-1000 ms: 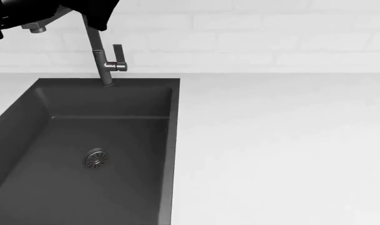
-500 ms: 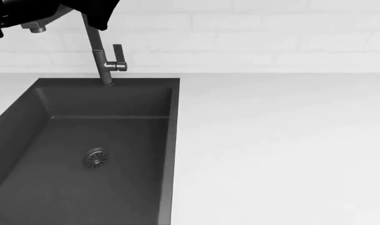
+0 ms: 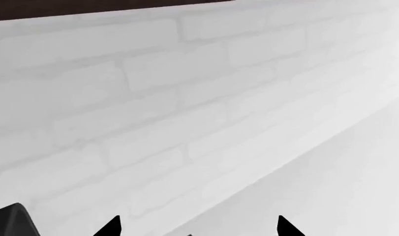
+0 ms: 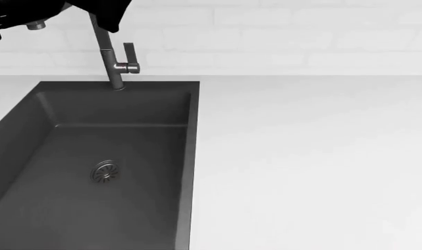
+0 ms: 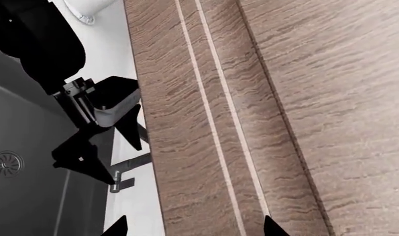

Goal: Pick the pear, onion from the counter and place them in the cabinet. Then close the cabinet.

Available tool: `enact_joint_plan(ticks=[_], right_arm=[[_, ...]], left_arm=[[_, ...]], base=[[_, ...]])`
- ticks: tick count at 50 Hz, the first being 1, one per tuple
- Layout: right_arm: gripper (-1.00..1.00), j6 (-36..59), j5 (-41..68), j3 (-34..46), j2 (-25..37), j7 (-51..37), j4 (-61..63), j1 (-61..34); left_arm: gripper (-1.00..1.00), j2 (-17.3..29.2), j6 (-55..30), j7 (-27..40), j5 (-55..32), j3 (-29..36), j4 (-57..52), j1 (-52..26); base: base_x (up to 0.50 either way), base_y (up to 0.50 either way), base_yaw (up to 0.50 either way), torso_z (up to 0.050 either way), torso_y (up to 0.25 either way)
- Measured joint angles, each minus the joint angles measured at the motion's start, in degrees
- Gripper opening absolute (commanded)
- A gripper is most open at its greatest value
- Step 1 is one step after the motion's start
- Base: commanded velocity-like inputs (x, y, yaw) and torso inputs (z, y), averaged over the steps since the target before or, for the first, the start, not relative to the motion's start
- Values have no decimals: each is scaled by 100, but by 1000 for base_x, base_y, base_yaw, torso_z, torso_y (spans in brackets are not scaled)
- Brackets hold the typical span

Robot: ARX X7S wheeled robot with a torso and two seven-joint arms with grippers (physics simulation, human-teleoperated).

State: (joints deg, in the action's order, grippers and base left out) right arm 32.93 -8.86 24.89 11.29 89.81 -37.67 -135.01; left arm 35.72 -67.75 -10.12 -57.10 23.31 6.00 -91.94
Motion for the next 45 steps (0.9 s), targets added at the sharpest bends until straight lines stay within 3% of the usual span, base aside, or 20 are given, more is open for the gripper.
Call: enact_joint_plan(ticks=[41, 45], right_arm=[[100, -132, -235, -71, -73, 19, -150, 0], [100, -155, -273, -76, -25, 13, 142, 0]], left_arm=[[100, 12, 34, 22, -116, -15, -25, 21], [100, 22, 56, 12, -105, 0, -45, 21]], base=[[0, 0, 0, 0, -8], [0, 0, 0, 0, -213]])
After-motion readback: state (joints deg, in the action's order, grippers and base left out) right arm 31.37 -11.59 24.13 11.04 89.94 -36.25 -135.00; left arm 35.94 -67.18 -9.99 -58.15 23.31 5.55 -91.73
